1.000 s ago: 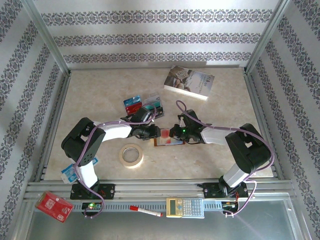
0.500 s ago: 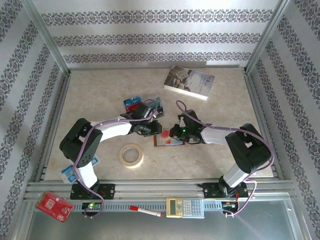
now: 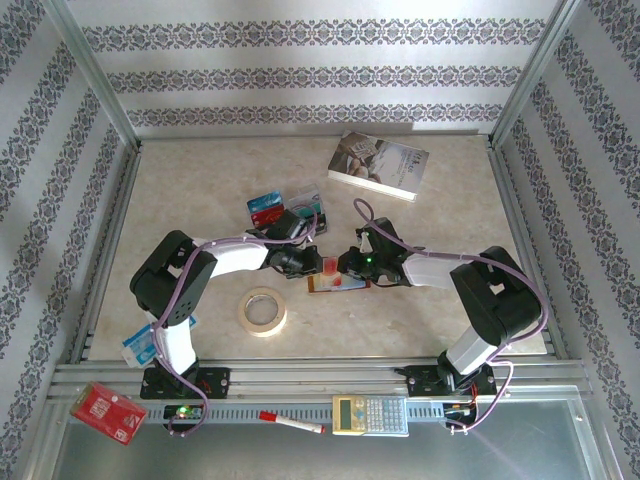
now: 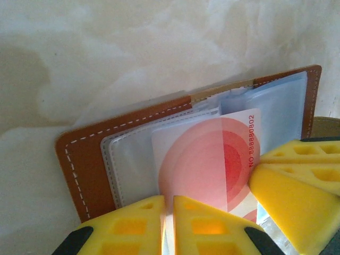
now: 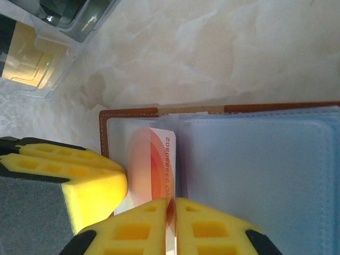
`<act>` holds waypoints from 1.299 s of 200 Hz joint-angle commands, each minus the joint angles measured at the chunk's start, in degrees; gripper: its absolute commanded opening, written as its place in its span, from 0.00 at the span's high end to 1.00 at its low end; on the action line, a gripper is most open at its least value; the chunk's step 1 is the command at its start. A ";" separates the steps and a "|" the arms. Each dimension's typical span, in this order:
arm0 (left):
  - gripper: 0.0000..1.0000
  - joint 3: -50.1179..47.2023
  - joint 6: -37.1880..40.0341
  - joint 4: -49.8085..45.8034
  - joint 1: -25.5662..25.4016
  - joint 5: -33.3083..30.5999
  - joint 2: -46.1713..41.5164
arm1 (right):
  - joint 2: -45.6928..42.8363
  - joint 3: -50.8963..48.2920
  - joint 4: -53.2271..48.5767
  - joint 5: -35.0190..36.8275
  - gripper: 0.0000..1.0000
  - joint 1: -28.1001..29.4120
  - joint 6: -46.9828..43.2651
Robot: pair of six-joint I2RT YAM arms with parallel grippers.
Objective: Take the credit cards out of the card holder
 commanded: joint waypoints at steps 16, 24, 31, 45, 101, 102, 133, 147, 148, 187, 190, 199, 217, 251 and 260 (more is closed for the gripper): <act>0.86 -1.64 0.19 -1.27 -0.30 -0.94 1.96 | 1.58 0.46 3.63 -4.15 0.83 0.28 0.53; 0.86 -1.62 0.36 -1.36 -0.30 -1.18 1.87 | 1.62 0.52 3.58 -3.99 0.83 0.28 0.64; 0.86 -1.79 0.42 -1.44 -0.33 -1.23 1.80 | 1.59 0.49 3.64 -3.88 0.84 0.27 0.58; 0.86 -1.71 0.53 -1.45 -0.30 -1.45 1.57 | 1.34 0.30 3.55 -3.25 0.88 0.28 0.61; 0.79 -2.87 0.05 -0.50 -0.13 -3.12 0.34 | -5.05 -5.01 2.93 0.51 1.00 -3.62 -2.05; 0.79 -2.90 0.04 -0.40 -0.13 -3.14 0.31 | -5.21 -5.18 2.93 0.56 1.00 -3.74 -2.11; 0.75 -3.16 -0.59 1.26 -0.13 -2.51 -0.34 | -10.62 -8.52 4.24 -0.85 1.00 -6.43 -4.14; 0.74 -2.72 -0.38 1.86 -0.06 -2.62 -1.80 | -13.67 -9.07 4.88 -1.26 1.00 -7.05 -4.53; 0.74 -2.74 -0.35 1.92 -0.05 -2.71 -2.03 | -13.91 -9.10 5.01 -1.34 1.00 -7.12 -4.49; 0.62 -3.33 0.20 5.94 0.89 -6.23 -12.83 | -22.41 -11.39 14.12 -5.29 1.00 -8.15 -2.07; 0.60 -3.39 0.12 6.37 0.99 -6.11 -13.54 | -22.94 -11.56 14.82 -5.55 1.00 -8.16 -1.75; 0.55 -3.89 -0.29 7.81 1.31 -5.85 -15.41 | -24.29 -11.87 17.24 -6.10 1.00 -8.34 -0.19; 0.44 -4.79 -2.02 11.12 1.87 -4.59 -18.56 | -25.78 -11.90 22.09 -7.14 1.00 -8.43 3.24; 0.26 -5.74 -6.43 17.97 2.57 -1.12 -21.23 | -25.57 -10.81 29.96 -8.99 1.00 -8.51 9.89; 0.25 -5.93 -7.71 19.76 2.76 0.25 -20.99 | -25.04 -10.66 32.39 -9.73 1.00 -8.43 11.70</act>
